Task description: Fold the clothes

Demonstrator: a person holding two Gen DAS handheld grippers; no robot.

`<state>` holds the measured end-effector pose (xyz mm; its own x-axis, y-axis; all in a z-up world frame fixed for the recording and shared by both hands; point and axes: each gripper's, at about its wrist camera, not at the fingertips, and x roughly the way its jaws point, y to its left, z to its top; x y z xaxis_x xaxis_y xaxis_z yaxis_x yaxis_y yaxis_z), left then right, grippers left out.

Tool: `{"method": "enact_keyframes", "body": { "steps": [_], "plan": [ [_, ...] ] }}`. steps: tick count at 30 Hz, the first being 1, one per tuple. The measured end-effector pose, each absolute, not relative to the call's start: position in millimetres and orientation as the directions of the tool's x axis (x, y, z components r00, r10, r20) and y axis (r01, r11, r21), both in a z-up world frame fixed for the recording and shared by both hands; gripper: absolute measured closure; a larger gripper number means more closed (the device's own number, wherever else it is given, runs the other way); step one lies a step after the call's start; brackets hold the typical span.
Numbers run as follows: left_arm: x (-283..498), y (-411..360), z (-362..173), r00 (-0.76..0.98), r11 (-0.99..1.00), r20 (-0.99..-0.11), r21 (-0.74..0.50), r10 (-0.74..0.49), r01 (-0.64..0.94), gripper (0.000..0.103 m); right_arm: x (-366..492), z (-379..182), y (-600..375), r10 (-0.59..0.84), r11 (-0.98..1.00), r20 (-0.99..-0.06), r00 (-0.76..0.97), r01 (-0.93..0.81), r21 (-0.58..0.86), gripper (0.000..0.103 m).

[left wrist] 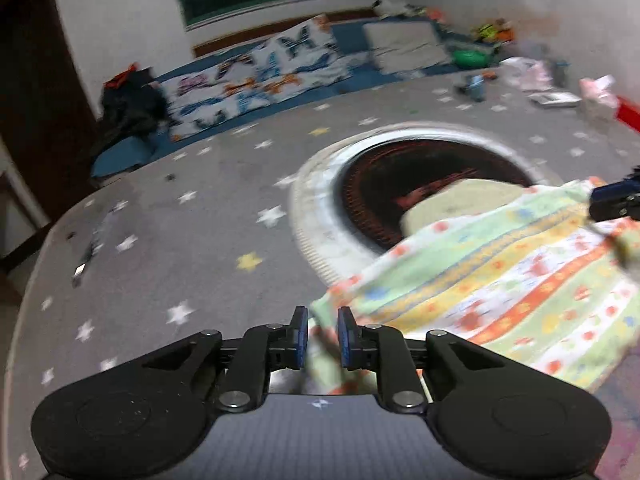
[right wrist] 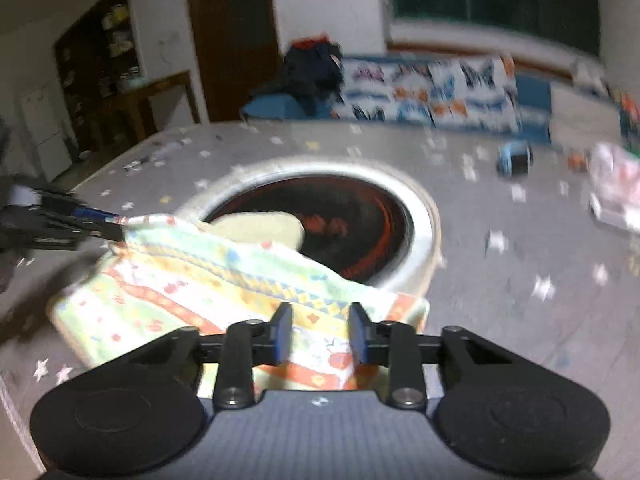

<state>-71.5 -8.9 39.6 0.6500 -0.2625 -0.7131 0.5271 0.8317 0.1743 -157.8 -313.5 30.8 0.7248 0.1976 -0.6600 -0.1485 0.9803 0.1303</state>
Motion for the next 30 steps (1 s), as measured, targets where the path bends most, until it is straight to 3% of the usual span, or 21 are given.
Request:
{"method": "enact_keyframes", "body": {
  "steps": [6, 13, 17, 24, 30],
  "plan": [
    [-71, 16, 47, 0.684, 0.876, -0.702, 0.187, -0.198, 0.445, 0.084, -150, 30, -322, 0.165, 0.985, -0.661, 0.732, -0.084, 0.152, 0.084],
    [-84, -21, 72, 0.614, 0.827, -0.663, -0.012, -0.427, 0.562, 0.085, -122, 38, -277, 0.247, 0.969, -0.644, 0.724, -0.2, 0.146, 0.084],
    [-73, -51, 62, 0.538, 0.802, -0.679, -0.127, -0.499, 0.584, 0.085, -104, 25, -258, 0.255, 0.966, -0.665, 0.702, -0.215, 0.143, 0.084],
    [-38, -67, 27, 0.516, 0.849, -0.727, -0.174, -0.452, 0.499, 0.085, -92, 7, -245, 0.212, 0.974, -0.685, 0.697, -0.206, 0.092, 0.084],
    [-47, -41, 36, 0.554, 0.855, -0.684, -0.208, -0.474, 0.474, 0.083, -107, 21, -240, 0.236, 0.966, -0.666, 0.708, -0.245, 0.082, 0.083]
  ]
}}
